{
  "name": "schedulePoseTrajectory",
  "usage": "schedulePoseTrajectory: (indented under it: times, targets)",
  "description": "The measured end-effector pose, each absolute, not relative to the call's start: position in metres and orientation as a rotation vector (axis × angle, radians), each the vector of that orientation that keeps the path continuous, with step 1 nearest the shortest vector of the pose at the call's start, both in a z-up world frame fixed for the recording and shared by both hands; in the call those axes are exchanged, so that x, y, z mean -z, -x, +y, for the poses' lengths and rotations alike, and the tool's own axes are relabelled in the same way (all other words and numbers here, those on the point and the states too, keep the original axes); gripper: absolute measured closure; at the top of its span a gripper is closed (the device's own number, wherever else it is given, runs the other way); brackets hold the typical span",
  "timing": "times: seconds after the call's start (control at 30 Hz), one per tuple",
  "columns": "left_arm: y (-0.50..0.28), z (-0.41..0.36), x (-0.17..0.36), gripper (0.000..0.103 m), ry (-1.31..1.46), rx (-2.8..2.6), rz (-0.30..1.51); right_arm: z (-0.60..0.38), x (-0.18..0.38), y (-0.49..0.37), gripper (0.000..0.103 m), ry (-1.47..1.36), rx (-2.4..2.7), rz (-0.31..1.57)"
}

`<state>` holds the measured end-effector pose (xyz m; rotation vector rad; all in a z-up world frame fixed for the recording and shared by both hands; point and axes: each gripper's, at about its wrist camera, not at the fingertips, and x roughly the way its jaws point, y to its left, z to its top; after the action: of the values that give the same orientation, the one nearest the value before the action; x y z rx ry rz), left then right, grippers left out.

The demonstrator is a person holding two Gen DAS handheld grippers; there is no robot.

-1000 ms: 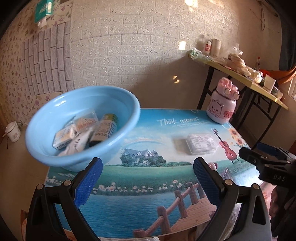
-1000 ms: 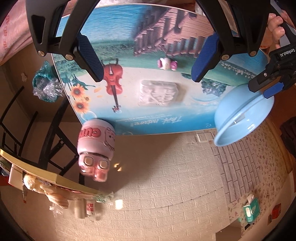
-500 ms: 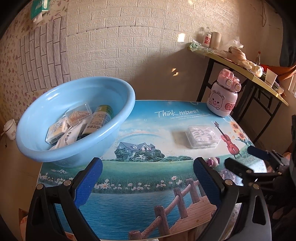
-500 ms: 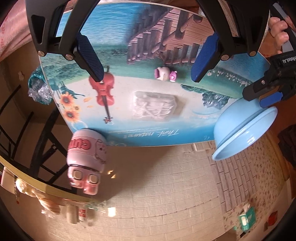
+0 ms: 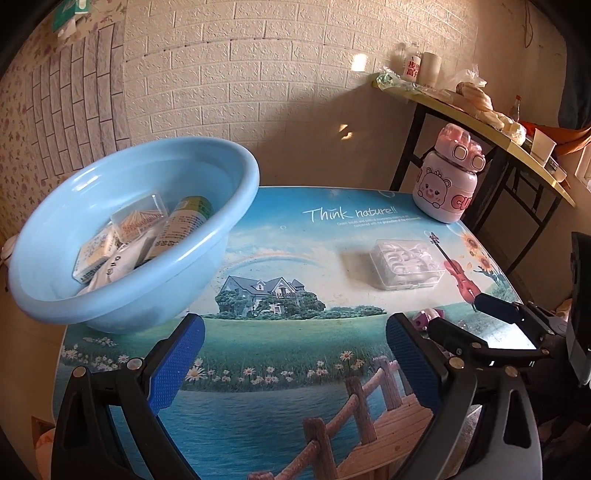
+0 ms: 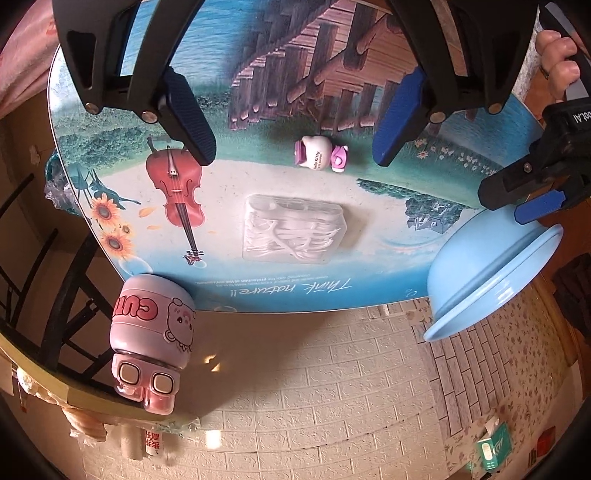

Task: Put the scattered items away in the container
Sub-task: 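Lower the right tool around the pink-and-white figurine and close on it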

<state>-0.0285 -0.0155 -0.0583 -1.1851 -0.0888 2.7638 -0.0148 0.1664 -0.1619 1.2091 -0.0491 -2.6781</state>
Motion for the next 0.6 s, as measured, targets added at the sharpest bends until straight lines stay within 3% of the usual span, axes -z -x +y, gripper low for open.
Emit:
schedulePoseTrajectory:
  times: [0.13,0.27,0.4,0.47,0.6]
  targets:
    - [0.033,-0.014,0.064,0.003,1.204,-2.748,-0.085,0.161,0.166,0.020,0.021,-1.214,2.654,-0.044]
    - [0.038,-0.014,0.069,0.003,1.225,-2.741,-0.091,0.155,0.173,0.026,0.037,-1.224,2.622,-0.019]
    - [0.042,-0.013,0.073,0.003,1.246,-2.733,-0.091,0.154,0.177,0.029,0.045,-1.223,2.621,0.000]
    - [0.045,-0.011,0.075,0.003,1.255,-2.729,-0.087,0.156,0.176,0.029,0.066,-1.208,2.611,-0.006]
    - [0.050,-0.005,0.077,0.003,1.262,-2.719,-0.072,0.160,0.176,0.028,0.067,-1.195,2.602,-0.006]
